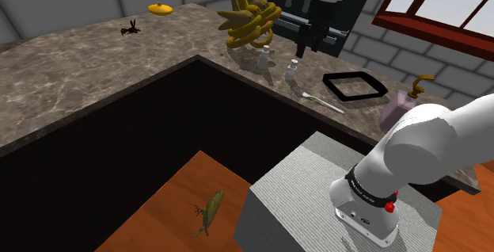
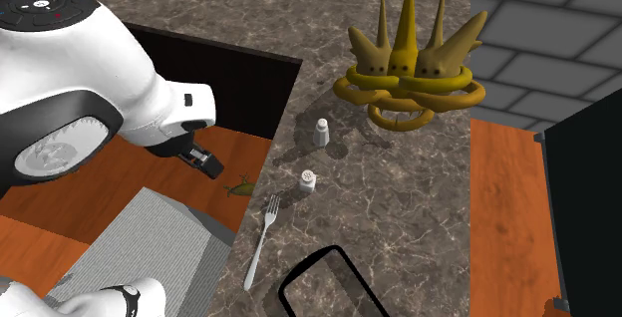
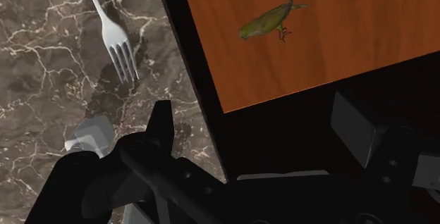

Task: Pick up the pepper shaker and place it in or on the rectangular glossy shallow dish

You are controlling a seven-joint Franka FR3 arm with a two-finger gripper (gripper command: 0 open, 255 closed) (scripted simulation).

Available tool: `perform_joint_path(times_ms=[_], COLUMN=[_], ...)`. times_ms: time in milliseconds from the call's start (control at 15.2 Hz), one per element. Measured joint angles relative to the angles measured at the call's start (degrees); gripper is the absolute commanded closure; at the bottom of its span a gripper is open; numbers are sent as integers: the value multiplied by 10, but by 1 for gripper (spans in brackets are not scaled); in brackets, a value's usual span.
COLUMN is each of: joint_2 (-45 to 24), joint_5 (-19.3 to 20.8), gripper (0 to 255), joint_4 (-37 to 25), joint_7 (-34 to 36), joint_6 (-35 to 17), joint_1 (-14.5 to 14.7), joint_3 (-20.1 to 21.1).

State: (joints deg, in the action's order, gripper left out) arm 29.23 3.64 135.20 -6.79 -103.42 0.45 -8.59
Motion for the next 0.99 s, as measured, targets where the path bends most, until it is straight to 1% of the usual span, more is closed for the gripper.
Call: perform_joint_path(times_ms=[264,528,792,924,990], joint_2=[-79,-164,-255,-296,-325], joint_5=[-6,-25,-57,-75,-87], gripper=[0,0,0,0,0], joint_4=[-44,-97,-166,-201,-229], joint_7=[-48,-100,-159,-182,-198], joint_6=[-43,-81,-104,-111,-111], joint_1=[0,1,-3,-5,-9], joint_3=[-31,-58,-81,-85,-89])
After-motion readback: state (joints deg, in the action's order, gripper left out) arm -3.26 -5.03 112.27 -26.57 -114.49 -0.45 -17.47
